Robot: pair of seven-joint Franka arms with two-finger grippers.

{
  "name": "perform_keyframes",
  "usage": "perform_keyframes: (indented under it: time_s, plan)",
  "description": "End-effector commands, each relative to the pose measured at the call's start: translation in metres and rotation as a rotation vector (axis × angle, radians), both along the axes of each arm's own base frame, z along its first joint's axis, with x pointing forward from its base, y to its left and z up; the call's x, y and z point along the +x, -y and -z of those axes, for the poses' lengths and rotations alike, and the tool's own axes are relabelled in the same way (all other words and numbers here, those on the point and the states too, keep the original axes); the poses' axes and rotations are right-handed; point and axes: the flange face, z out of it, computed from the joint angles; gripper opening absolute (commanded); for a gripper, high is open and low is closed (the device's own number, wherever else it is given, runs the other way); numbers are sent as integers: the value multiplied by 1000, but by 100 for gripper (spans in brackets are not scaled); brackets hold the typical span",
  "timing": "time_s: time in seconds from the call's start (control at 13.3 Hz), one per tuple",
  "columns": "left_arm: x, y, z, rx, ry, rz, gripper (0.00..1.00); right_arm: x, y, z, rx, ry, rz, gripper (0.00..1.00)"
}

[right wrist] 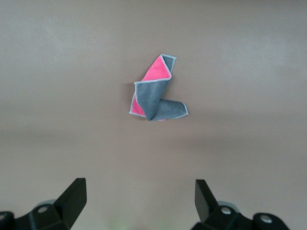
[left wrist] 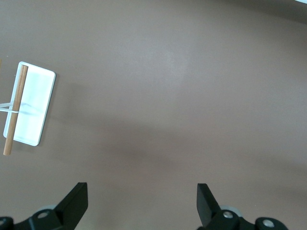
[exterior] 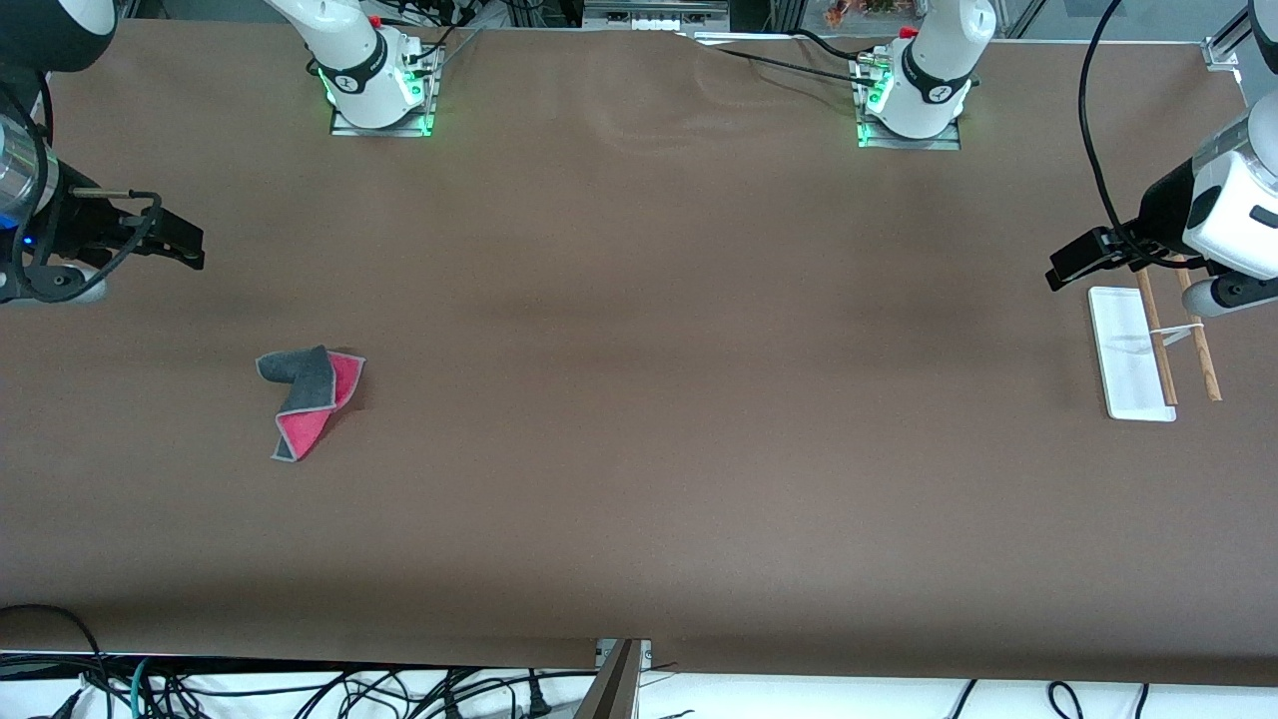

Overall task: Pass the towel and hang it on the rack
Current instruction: 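Reach the right gripper down to the grey-pink towel and grasp it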

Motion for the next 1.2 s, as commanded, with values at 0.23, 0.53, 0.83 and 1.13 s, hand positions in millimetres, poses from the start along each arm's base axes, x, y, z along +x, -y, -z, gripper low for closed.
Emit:
perform_keyframes:
  time_s: [0.23,0.53,0.83,1.13]
  plan:
    - [2,3,-6,-4,-4,9,100,34,4,77,-52,-111,3,100]
    - [3,4,-6,-5,-3,10,100,54,5,136,-40,-143,3,100]
    - [3,4,-6,-5,-3,10,100,63,4,158,-37,-146,-5,100]
    - [3,4,-6,-5,-3,10,100,71,9,219,-2,-180,6,100]
